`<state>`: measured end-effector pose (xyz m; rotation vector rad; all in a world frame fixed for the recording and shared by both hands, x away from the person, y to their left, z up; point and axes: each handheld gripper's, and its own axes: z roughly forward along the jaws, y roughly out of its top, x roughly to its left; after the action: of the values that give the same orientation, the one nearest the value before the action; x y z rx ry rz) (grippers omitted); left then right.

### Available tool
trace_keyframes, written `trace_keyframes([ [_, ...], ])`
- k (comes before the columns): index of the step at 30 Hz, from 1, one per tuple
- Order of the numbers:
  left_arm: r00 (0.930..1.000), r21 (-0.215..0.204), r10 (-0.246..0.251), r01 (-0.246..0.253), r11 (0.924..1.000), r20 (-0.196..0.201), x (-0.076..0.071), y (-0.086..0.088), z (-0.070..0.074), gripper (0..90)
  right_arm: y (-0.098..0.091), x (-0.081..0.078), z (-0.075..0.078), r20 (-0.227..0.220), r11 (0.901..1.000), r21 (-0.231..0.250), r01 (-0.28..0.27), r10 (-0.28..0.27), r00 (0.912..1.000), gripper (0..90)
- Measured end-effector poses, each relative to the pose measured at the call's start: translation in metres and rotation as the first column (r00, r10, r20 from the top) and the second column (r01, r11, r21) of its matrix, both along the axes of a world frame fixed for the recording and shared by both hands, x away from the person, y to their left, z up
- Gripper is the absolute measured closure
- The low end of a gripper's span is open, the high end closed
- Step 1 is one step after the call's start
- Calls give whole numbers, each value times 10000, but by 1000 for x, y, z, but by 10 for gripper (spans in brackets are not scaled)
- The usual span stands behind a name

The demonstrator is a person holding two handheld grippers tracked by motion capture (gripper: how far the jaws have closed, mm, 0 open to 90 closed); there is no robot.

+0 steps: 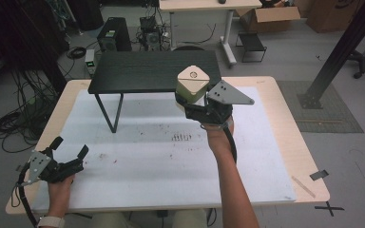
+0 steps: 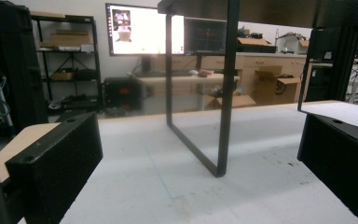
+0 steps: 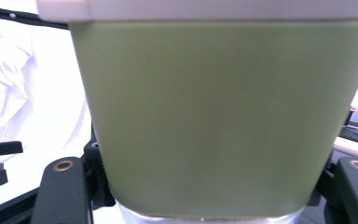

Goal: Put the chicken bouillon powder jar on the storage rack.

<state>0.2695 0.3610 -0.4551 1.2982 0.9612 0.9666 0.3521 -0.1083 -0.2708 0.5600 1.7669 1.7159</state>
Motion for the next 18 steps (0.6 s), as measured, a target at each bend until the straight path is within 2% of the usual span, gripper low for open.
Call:
trace_keyframes([
  [18,10000,-1,-3,3,10000,-9,0,0,0,2,16,24,25,174,9998,159,-102,99,9998,289],
])
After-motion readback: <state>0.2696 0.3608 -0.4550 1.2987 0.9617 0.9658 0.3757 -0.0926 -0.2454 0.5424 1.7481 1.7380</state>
